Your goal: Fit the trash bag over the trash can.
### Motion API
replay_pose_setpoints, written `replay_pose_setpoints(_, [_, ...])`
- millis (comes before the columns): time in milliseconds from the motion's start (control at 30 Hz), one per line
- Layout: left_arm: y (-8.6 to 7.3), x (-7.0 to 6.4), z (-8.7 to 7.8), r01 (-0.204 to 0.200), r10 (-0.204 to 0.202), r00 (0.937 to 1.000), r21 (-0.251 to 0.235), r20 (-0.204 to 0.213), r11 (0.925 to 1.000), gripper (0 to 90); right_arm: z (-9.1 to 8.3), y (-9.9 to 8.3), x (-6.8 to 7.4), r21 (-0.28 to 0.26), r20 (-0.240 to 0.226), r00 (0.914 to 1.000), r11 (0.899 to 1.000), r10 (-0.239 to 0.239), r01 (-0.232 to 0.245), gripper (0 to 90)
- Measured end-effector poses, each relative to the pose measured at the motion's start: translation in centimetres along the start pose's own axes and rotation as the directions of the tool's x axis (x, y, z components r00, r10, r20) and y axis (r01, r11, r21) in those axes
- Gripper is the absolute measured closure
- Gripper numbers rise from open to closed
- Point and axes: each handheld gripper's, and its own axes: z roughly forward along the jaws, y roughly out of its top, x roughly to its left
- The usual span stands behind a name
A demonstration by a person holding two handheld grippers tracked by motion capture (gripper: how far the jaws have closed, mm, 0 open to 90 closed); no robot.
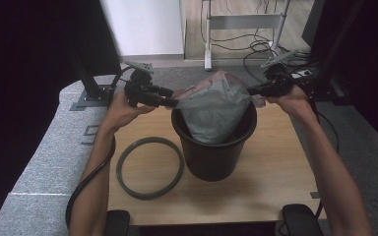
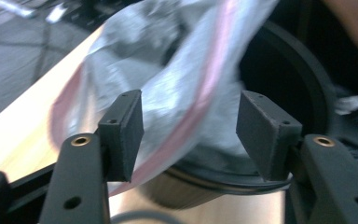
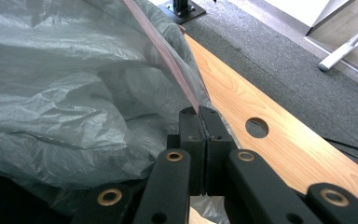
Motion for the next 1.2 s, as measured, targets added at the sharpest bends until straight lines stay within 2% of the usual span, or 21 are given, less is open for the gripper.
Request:
replay_pose_setpoints(67, [0.0,0.1,0.4,0.004,-0.003,0.9993,0.034,-0.037,0.9994,47.9,-0.1,-0.1,0.2,0.000,0.000,1.0000,1.000,-0.006,0.006,88.4])
replay_pose_setpoints(100, [0.0,-0.1,0.7,-0.001,0.005,0.9975,0.057,-0.071,0.9984,52.8,-0.2,-0.1,0.2,-0.003,-0.001,0.9999,1.000,-0.011,0.011,88.5])
replay_pose_setpoints(200, [-0.2,-0.7,0.9,-0.027,0.037,0.9933,0.091,-0.109,0.9955,73.7,-0.7,-0.4,0.5,-0.021,-0.017,0.9998,1.000,-0.013,0.013,88.6])
replay_pose_setpoints(267, [-0.5,-1.3,0.6,-0.042,0.052,0.9929,0.096,-0.107,0.9945,84.9,-1.3,-0.8,1.0,-0.030,-0.035,0.9991,0.999,-0.026,0.025,88.6])
replay_pose_setpoints(333, [-0.9,-1.9,0.3,-0.059,0.069,0.9919,0.100,-0.107,0.9933,89.2,-2.0,-1.5,1.4,-0.043,-0.052,0.9982,0.999,-0.029,0.027,88.6])
replay_pose_setpoints(433, [-1.7,-2.9,-0.2,-0.090,0.100,0.9909,0.107,-0.091,0.9902,89.6,-2.9,-2.5,2.0,-0.056,-0.077,0.9963,0.998,-0.039,0.035,88.6])
replay_pose_setpoints(567, [-2.7,-4.2,-0.1,-0.146,0.157,0.9844,0.122,-0.080,0.9817,89.7,-4.1,-4.0,3.2,-0.070,-0.108,0.9925,0.996,-0.059,0.051,88.6])
replay_pose_setpoints(633, [-3.2,-4.6,0.0,-0.159,0.169,0.9826,0.126,-0.076,0.9791,89.6,-4.6,-4.7,3.7,-0.069,-0.119,0.9906,0.996,-0.069,0.061,88.6])
replay_pose_setpoints(800, [-4.5,-4.9,0.2,-0.191,0.199,0.9779,0.104,-0.065,0.9760,89.6,-5.1,-6.4,5.1,-0.055,-0.141,0.9854,0.995,-0.095,0.088,88.6])
replay_pose_setpoints(933, [-5.3,-5.1,0.4,-0.208,0.214,0.9757,0.094,-0.050,0.9736,89.6,-5.6,-7.5,5.7,-0.065,-0.161,0.9822,0.994,-0.097,0.088,88.6])
replay_pose_setpoints(1100, [-5.9,-5.6,0.8,-0.234,0.242,0.9684,0.119,-0.061,0.9650,89.6,-5.3,-8.4,6.1,-0.046,-0.177,0.9789,0.994,-0.102,0.095,88.7])
replay_pose_setpoints(1200, [-6.3,-5.6,1.1,-0.237,0.247,0.9667,0.136,-0.066,0.9620,89.7,-4.9,-8.8,6.4,-0.036,-0.181,0.9779,0.994,-0.104,0.099,88.6])
